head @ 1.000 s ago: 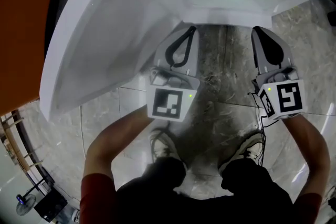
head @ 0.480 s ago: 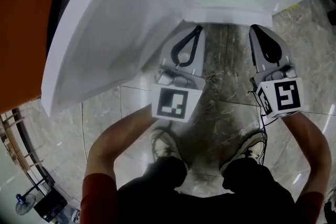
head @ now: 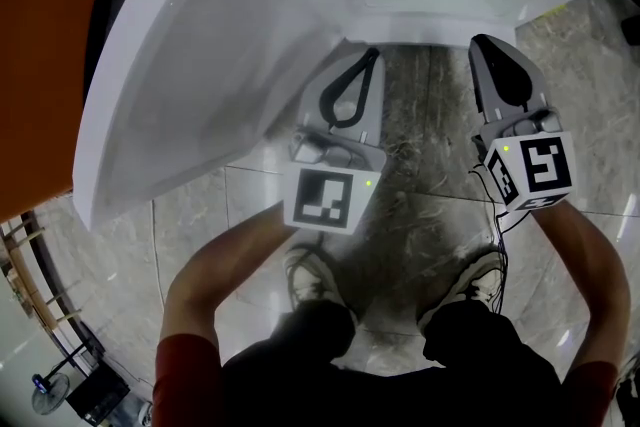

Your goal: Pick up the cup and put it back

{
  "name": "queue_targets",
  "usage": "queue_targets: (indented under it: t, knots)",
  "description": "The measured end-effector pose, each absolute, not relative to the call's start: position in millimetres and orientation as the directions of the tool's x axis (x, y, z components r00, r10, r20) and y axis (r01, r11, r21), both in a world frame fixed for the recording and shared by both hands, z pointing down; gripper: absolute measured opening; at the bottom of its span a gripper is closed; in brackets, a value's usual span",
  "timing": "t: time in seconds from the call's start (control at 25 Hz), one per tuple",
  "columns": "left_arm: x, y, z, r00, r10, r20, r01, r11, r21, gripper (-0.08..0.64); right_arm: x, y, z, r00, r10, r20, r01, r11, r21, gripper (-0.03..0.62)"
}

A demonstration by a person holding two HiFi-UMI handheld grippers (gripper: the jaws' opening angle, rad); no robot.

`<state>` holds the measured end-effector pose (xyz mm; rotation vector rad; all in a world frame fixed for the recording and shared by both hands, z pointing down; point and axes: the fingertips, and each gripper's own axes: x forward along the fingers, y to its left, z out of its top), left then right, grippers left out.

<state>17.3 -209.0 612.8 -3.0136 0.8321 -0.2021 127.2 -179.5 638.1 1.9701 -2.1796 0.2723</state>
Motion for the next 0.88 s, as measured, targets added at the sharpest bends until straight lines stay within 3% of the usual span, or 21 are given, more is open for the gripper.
queue_targets:
  t: [0.48, 0.88]
  knots:
    - [16.6, -213.9, 620.8, 0.845, -0.517, 0.137, -0.518, -0.855, -0.033, 0.002, 140.4, -205.8, 655.9, -0.068, -0.953, 0.295, -0.998, 0.059, -0.038, 0.109]
    - [16.0, -217.6, 632.2, 0.836, -0.524, 0.163, -0.531, -0.847, -0.004, 0.002, 154.6, -238.5, 670.4, -0.030, -0.951, 0.309, -0.999, 0.016, -0.050, 0.261]
